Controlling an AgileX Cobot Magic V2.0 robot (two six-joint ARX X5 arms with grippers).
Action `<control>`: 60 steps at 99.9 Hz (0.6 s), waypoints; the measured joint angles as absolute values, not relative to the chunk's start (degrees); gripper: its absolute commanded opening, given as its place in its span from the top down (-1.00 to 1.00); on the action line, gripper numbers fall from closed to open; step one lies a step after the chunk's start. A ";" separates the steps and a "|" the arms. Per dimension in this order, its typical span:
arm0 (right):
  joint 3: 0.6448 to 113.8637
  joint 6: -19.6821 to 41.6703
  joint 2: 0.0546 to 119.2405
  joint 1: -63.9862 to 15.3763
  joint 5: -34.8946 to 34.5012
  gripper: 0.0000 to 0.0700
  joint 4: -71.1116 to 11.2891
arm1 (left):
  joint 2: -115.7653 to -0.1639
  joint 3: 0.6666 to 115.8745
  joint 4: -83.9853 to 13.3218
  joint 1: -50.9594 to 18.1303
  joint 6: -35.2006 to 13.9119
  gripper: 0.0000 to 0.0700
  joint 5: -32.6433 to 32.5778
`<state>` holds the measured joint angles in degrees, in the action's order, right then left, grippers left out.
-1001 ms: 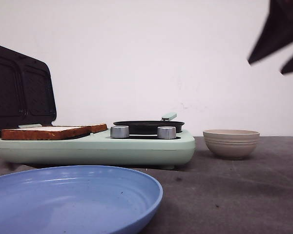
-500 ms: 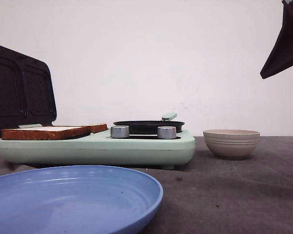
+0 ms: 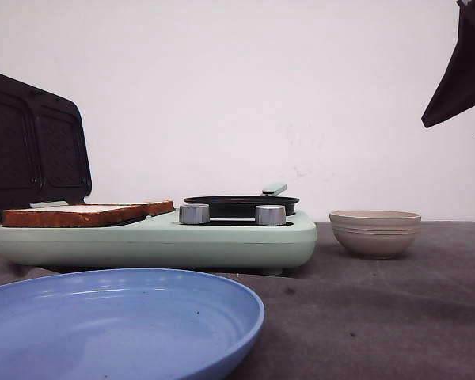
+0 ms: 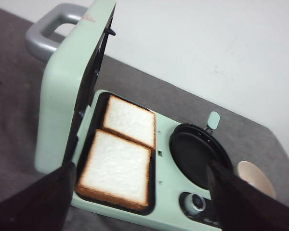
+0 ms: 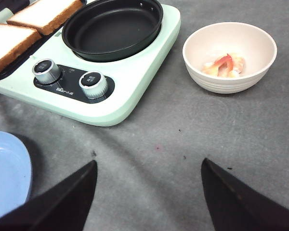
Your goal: Make breakfast with bread and shrimp
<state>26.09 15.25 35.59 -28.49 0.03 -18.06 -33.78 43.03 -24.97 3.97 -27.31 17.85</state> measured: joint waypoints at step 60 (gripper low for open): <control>26.09 15.25 35.59 -28.49 0.03 -0.18 -18.06 | -55.07 57.56 -18.70 24.05 -37.82 -0.33 34.44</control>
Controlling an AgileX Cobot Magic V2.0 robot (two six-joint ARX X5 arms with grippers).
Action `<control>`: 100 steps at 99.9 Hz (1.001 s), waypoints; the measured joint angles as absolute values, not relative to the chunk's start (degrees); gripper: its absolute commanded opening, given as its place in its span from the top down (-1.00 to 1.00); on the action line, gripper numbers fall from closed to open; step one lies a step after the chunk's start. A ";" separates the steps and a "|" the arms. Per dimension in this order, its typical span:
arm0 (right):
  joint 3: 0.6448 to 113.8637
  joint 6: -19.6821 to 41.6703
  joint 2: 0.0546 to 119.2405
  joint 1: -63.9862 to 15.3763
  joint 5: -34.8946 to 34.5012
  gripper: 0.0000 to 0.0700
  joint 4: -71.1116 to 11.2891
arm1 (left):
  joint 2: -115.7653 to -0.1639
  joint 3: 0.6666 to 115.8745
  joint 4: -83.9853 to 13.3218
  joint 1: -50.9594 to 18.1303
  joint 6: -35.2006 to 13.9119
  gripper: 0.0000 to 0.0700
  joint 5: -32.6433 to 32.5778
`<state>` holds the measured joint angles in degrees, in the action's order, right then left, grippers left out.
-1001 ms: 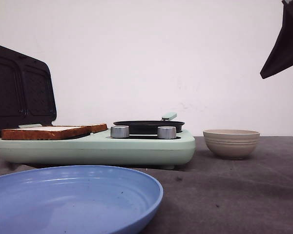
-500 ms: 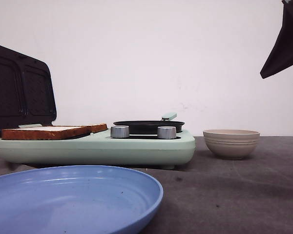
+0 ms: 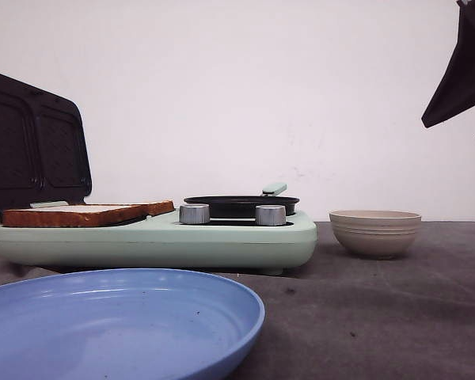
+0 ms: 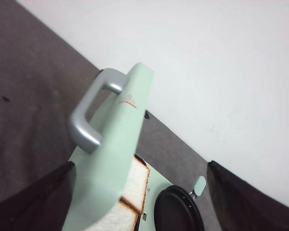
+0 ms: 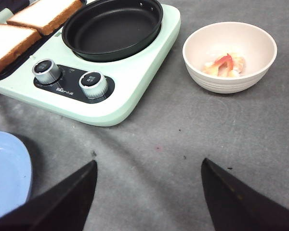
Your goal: Make breakfast with bread and shrimp
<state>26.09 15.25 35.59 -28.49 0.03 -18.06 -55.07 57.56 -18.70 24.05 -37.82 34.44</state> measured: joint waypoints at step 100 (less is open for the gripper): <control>26.09 15.25 35.59 -28.49 0.01 -0.18 -18.06 | -79.77 58.43 -1.58 24.10 -44.60 -0.33 45.01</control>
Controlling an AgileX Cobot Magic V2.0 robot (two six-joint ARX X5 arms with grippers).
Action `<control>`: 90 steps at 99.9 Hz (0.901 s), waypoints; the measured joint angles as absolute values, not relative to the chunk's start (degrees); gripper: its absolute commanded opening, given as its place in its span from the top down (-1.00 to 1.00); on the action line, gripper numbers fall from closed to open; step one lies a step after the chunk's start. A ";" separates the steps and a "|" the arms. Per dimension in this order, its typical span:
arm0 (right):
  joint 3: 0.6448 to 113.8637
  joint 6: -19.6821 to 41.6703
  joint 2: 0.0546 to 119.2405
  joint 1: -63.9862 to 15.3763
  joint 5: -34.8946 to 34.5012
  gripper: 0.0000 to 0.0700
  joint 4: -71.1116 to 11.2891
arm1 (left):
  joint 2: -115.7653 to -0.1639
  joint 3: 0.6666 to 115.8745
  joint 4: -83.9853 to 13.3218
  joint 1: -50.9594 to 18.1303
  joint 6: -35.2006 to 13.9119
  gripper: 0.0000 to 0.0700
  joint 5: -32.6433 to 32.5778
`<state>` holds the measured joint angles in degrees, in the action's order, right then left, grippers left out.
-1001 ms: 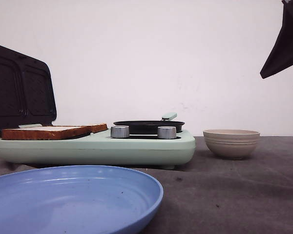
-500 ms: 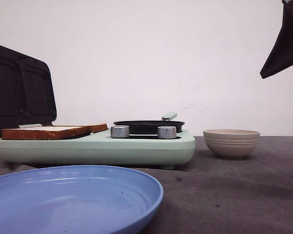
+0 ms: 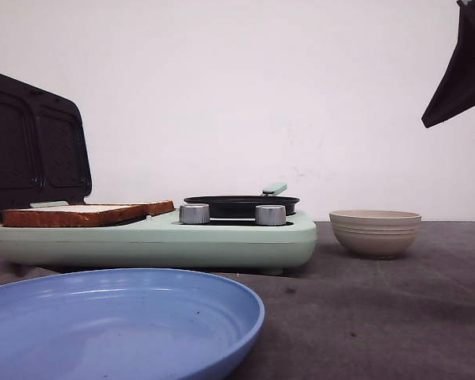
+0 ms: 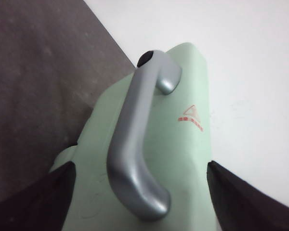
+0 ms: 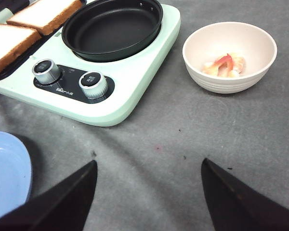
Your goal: Make breakfast with bread and shrimp
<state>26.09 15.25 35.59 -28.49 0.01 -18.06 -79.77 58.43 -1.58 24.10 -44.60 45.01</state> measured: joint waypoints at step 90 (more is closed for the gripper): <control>26.09 15.88 35.62 -28.49 0.01 -0.19 -18.06 | -82.52 58.67 2.09 23.49 -48.21 0.96 46.41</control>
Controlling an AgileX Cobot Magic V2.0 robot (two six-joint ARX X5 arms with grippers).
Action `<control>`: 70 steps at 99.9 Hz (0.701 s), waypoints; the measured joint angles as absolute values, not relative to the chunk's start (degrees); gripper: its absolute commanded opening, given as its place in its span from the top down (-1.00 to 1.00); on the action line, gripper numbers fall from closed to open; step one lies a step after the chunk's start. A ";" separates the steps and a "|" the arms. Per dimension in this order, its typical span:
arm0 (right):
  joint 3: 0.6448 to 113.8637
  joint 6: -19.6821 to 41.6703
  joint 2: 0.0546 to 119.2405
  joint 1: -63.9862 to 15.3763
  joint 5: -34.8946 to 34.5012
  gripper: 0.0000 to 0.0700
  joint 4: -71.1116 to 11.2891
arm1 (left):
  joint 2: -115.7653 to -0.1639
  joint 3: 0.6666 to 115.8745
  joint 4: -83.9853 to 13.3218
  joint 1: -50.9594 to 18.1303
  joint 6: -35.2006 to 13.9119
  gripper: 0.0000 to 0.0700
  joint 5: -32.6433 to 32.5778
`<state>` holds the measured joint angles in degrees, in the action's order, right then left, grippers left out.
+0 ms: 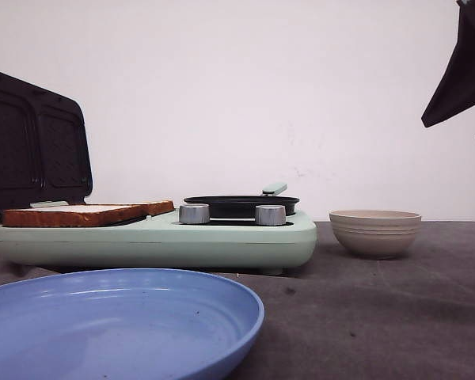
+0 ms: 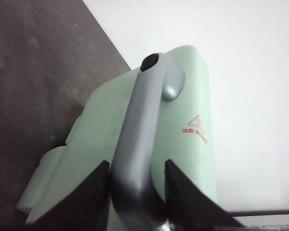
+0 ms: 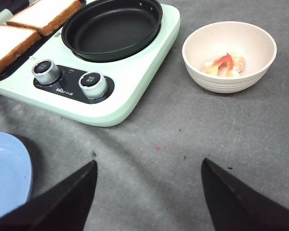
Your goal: Make breakfast with bread and shrimp
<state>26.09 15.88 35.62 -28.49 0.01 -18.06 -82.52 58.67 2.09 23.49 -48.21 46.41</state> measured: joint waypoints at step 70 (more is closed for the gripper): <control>26.09 16.95 35.59 -28.49 0.01 -0.18 -18.06 | -81.65 59.48 2.42 15.09 -42.94 0.96 46.02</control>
<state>26.09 16.95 35.59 -28.49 0.01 -18.06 -81.65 59.48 2.42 15.09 -42.94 46.02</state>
